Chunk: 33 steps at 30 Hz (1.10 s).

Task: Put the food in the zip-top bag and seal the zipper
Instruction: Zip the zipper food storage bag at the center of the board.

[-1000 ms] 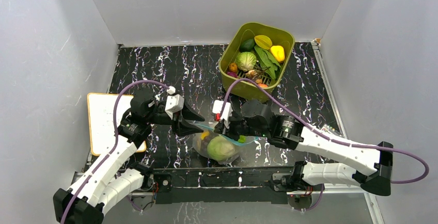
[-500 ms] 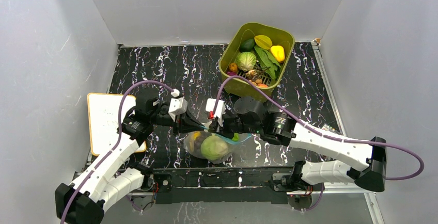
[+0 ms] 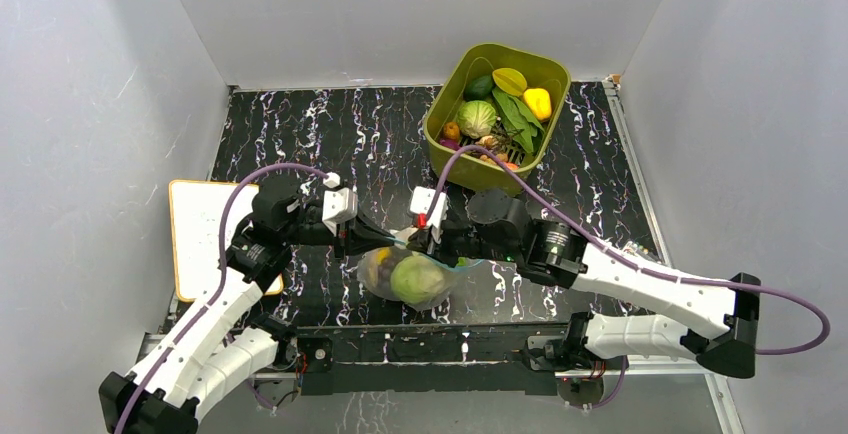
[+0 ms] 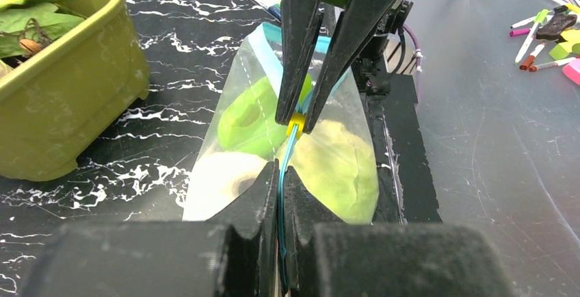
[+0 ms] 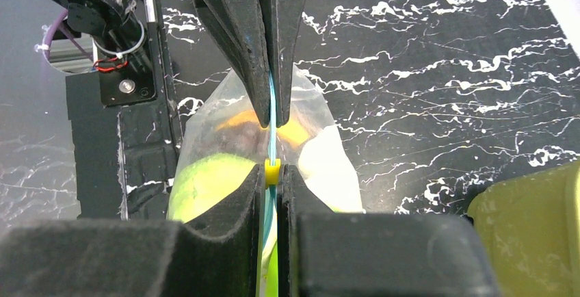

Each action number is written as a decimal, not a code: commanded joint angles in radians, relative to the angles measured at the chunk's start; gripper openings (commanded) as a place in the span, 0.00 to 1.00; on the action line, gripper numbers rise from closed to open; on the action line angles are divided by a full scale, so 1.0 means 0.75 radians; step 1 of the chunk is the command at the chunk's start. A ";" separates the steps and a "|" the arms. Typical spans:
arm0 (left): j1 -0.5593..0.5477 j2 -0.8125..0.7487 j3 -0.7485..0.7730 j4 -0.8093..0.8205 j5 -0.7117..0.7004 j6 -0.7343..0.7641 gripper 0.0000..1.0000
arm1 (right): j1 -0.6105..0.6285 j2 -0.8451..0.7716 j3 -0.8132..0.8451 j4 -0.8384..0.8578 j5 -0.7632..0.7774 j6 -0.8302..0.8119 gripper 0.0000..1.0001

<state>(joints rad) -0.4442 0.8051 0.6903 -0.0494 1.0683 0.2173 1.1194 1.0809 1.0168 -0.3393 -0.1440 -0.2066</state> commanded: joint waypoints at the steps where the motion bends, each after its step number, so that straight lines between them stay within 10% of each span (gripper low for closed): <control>1: 0.016 -0.039 0.023 0.066 -0.082 -0.040 0.00 | -0.002 -0.121 -0.001 -0.006 0.087 0.010 0.00; 33: 0.018 -0.117 0.077 -0.083 -0.311 0.034 0.00 | -0.004 -0.218 -0.019 -0.182 0.188 0.062 0.00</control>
<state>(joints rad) -0.4473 0.7441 0.6941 -0.0940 0.9131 0.2096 1.1198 0.9714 0.9852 -0.4263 -0.0498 -0.1764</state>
